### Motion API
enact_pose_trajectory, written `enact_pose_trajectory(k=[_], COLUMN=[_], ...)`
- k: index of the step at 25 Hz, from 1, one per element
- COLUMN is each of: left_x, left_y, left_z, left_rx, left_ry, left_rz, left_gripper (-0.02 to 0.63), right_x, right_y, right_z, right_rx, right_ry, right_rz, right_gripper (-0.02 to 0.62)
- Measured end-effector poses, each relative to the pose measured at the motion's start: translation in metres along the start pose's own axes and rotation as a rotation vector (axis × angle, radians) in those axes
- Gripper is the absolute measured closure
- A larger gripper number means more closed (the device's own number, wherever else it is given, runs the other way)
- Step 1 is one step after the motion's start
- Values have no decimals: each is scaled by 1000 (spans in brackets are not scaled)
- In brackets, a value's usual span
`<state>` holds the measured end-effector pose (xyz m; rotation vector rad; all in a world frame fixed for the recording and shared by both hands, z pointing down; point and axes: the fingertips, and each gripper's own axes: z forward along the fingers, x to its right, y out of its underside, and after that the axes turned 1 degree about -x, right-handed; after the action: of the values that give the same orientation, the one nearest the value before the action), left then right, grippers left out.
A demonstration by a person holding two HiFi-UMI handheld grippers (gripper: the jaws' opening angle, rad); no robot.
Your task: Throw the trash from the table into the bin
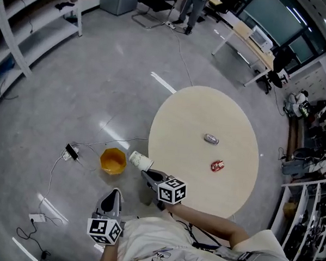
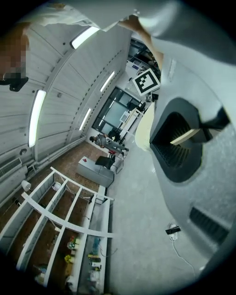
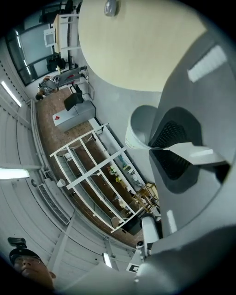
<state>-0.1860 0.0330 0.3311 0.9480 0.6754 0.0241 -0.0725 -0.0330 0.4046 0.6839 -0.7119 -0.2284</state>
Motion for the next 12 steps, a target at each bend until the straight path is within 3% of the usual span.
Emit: enact_pose_trajectory(k=[6, 12], left_x=[-48, -87], left_y=[18, 52], left_z=[-3, 19], left_rx=[14, -24], left_ry=[-88, -166], left_rz=[-75, -171], left_gripper=[600, 600], right_x=[-12, -2], right_y=[6, 30], right_z=[42, 89], right_rx=[-83, -203], right_ry=[-36, -39], right_rz=[-41, -33], right_gripper=[572, 572])
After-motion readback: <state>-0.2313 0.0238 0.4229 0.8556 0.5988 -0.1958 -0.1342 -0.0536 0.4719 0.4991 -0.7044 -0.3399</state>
